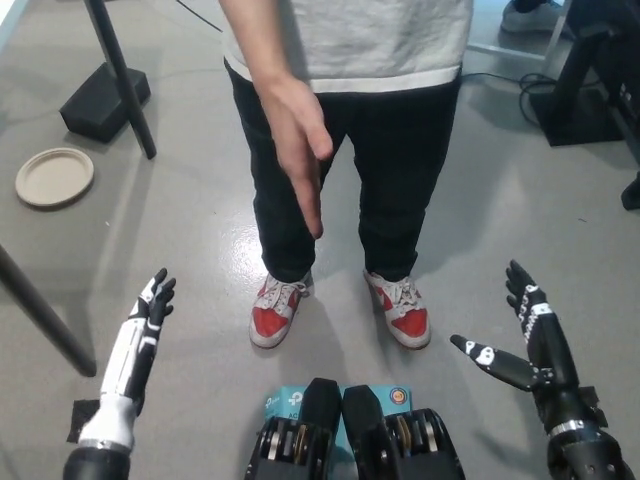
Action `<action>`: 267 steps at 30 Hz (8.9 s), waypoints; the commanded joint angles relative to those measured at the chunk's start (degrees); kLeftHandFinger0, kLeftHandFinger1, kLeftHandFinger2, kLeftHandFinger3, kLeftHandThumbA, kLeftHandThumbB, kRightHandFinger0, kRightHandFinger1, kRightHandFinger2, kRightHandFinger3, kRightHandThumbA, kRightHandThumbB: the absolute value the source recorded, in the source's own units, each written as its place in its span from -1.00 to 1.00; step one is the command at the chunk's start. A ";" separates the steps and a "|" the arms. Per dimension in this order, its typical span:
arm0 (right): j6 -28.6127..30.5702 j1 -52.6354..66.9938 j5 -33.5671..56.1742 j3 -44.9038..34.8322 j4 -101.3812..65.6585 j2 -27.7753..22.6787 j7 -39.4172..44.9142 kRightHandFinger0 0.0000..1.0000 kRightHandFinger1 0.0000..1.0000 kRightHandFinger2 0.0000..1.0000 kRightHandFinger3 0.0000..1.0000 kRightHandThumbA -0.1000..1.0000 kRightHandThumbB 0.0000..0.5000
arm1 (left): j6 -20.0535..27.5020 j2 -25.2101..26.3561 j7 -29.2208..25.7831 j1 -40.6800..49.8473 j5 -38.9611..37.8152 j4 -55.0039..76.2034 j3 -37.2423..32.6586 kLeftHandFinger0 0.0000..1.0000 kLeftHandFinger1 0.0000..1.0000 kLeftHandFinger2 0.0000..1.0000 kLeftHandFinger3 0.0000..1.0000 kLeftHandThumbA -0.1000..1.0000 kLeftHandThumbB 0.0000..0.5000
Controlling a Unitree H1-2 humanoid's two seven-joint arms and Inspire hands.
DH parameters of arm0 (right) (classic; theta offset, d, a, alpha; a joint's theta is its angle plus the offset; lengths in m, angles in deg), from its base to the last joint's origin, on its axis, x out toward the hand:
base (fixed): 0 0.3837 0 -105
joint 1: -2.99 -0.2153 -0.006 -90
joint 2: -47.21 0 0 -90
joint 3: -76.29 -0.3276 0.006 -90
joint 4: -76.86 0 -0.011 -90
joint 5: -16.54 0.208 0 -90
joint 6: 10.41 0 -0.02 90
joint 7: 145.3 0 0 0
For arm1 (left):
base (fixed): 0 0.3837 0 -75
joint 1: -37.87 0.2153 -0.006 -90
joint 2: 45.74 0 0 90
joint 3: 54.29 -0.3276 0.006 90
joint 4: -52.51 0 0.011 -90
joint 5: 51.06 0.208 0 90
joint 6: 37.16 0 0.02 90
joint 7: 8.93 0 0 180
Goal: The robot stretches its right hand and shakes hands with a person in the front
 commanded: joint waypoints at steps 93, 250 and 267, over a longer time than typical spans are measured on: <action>-41.96 -31.56 -21.38 17.52 -57.23 13.48 0.90 1.00 1.00 1.00 1.00 -0.18 -0.07 | 2.87 0.48 -1.22 4.01 3.55 4.95 0.61 1.00 1.00 1.00 1.00 1.00 -0.47; -2.17 -0.92 -0.13 -2.36 0.88 0.44 2.67 1.00 1.00 1.00 1.00 1.00 -0.33 | -0.10 0.53 3.67 3.36 -4.07 4.80 -1.22 1.00 1.00 1.00 1.00 1.00 -0.59; -4.39 0.85 -4.59 0.96 -0.48 -0.75 1.76 1.00 1.00 1.00 1.00 1.00 -0.02 | 0.65 0.19 2.70 5.04 -3.29 3.73 -0.92 1.00 1.00 1.00 1.00 1.00 -0.65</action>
